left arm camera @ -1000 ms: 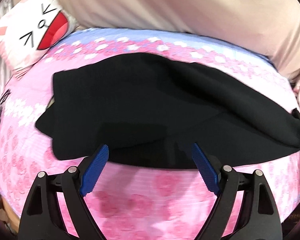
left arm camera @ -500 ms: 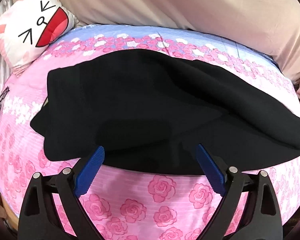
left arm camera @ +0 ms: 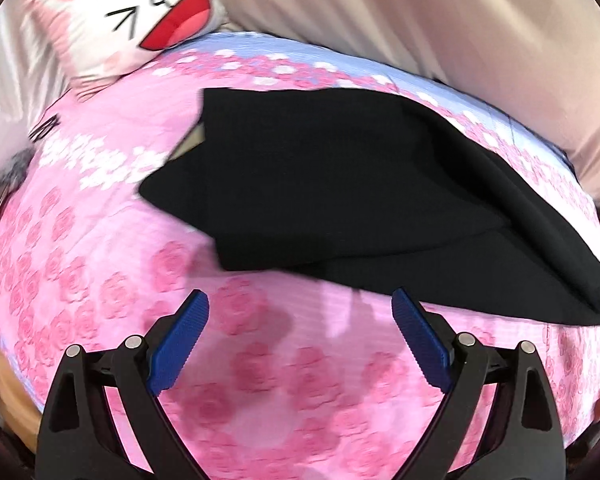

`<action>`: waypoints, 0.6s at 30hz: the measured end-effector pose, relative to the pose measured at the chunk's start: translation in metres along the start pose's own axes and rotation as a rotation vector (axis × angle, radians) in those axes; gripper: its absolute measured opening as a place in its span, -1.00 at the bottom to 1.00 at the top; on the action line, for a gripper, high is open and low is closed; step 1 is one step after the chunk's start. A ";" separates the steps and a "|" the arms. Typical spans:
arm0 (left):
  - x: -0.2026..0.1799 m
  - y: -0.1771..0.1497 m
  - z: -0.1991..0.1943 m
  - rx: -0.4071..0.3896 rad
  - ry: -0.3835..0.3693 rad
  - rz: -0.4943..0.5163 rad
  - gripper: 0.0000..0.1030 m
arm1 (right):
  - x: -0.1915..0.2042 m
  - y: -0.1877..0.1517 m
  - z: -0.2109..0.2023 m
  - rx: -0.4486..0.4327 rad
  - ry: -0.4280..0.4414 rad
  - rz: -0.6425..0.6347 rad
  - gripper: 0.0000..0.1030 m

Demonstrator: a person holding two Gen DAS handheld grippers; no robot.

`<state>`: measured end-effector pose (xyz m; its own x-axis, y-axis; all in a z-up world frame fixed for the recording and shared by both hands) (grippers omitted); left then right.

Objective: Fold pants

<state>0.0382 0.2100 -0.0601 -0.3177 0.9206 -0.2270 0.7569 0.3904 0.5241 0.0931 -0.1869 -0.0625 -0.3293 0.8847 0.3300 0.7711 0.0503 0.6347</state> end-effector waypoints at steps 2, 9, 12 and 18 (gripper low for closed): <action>0.013 0.002 -0.007 -0.024 -0.010 -0.007 0.76 | 0.052 0.016 0.055 0.065 0.107 -0.047 -0.10; 0.037 0.008 -0.029 -0.096 -0.020 0.062 0.76 | 0.095 0.065 0.169 0.127 0.133 -0.006 -0.10; 0.039 0.014 -0.032 -0.108 -0.041 0.081 0.76 | 0.102 0.079 0.176 0.080 0.115 0.021 -0.87; 0.054 0.037 -0.030 -0.143 -0.045 0.062 0.77 | 0.181 0.060 0.123 0.038 0.237 -0.082 -0.75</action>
<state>0.0320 0.2748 -0.0288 -0.2450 0.9430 -0.2254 0.6843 0.3329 0.6488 0.1470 0.0329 -0.0505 -0.5069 0.7436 0.4360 0.7550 0.1390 0.6408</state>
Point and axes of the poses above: each gripper's, at about its wrist camera, not at the fingertips, and z roughly the way its jaws point, x to its left, y to its top, the point moved 2 cm from there along z, roughly the way its jaws point, and after that the axes turned 11 degrees about -z, right-handed, at the moved point
